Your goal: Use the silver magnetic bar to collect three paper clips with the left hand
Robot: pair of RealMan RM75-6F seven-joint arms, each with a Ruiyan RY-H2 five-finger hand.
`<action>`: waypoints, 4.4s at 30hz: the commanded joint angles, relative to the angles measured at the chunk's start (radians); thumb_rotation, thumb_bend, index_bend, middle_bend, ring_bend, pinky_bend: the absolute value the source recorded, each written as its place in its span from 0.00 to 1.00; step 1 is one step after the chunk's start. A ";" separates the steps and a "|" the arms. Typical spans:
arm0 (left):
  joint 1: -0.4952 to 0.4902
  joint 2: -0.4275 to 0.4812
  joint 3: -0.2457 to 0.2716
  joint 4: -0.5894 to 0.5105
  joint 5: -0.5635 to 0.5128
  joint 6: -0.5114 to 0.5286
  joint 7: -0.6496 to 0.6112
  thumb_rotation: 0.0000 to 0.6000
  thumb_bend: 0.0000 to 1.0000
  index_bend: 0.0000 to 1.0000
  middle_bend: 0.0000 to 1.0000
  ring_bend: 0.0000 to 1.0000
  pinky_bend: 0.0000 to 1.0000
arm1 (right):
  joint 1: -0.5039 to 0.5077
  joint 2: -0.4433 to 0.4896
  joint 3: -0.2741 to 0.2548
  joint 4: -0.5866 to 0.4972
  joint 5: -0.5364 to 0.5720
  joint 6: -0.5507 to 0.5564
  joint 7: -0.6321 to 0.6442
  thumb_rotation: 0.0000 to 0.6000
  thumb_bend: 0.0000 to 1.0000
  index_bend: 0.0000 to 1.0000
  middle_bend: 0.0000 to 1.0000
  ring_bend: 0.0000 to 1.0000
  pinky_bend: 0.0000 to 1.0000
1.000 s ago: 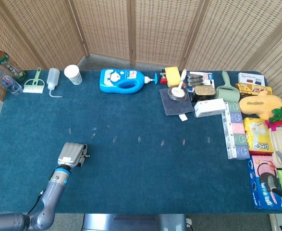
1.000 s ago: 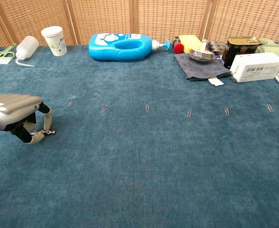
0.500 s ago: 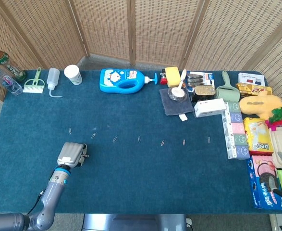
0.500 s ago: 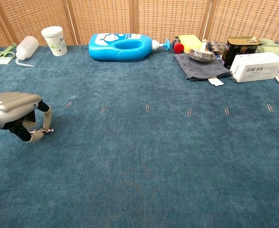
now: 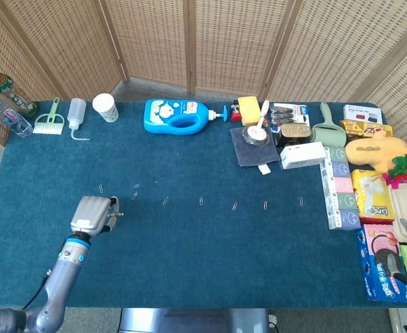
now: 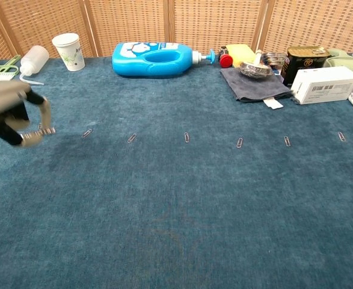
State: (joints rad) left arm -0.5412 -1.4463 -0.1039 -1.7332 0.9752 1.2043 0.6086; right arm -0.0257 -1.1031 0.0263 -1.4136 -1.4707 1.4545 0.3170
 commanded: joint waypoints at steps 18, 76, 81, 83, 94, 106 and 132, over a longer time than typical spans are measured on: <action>-0.076 -0.048 -0.079 0.303 -0.044 -0.170 -0.164 1.00 0.39 0.59 1.00 1.00 1.00 | -0.006 0.004 -0.002 -0.035 0.008 -0.001 -0.045 0.88 0.51 0.00 0.00 0.00 0.00; -0.217 -0.204 -0.111 0.462 0.000 -0.312 -0.258 1.00 0.39 0.59 1.00 1.00 1.00 | -0.048 0.019 0.002 -0.071 0.038 0.030 -0.065 0.88 0.51 0.00 0.00 0.00 0.00; -0.226 -0.220 -0.107 0.476 -0.008 -0.315 -0.247 1.00 0.39 0.59 1.00 1.00 1.00 | -0.051 0.023 0.000 -0.071 0.035 0.030 -0.055 0.88 0.51 0.00 0.00 0.00 0.00; -0.229 -0.224 -0.106 0.481 -0.009 -0.316 -0.244 1.00 0.39 0.59 1.00 1.00 1.00 | -0.054 0.026 0.000 -0.073 0.033 0.034 -0.050 0.88 0.51 0.00 0.00 0.00 0.00; -0.239 -0.247 -0.099 0.503 -0.009 -0.315 -0.237 1.00 0.39 0.59 1.00 1.00 1.00 | -0.063 0.032 -0.001 -0.071 0.028 0.042 -0.031 0.88 0.51 0.00 0.00 0.00 0.00; -0.248 -0.248 -0.099 0.501 -0.011 -0.319 -0.230 1.00 0.39 0.59 1.00 1.00 1.00 | -0.065 0.030 -0.001 -0.068 0.026 0.041 -0.025 0.88 0.51 0.00 0.00 0.00 0.00; -0.291 -0.266 -0.136 0.438 0.041 -0.313 -0.279 1.00 0.39 0.59 1.00 1.00 1.00 | -0.066 0.031 0.000 -0.075 0.015 0.043 -0.017 0.88 0.51 0.00 0.00 0.00 0.00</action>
State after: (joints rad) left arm -0.8253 -1.7037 -0.2357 -1.2960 1.0177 0.8964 0.3315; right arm -0.0911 -1.0720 0.0266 -1.4884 -1.4553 1.4973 0.2991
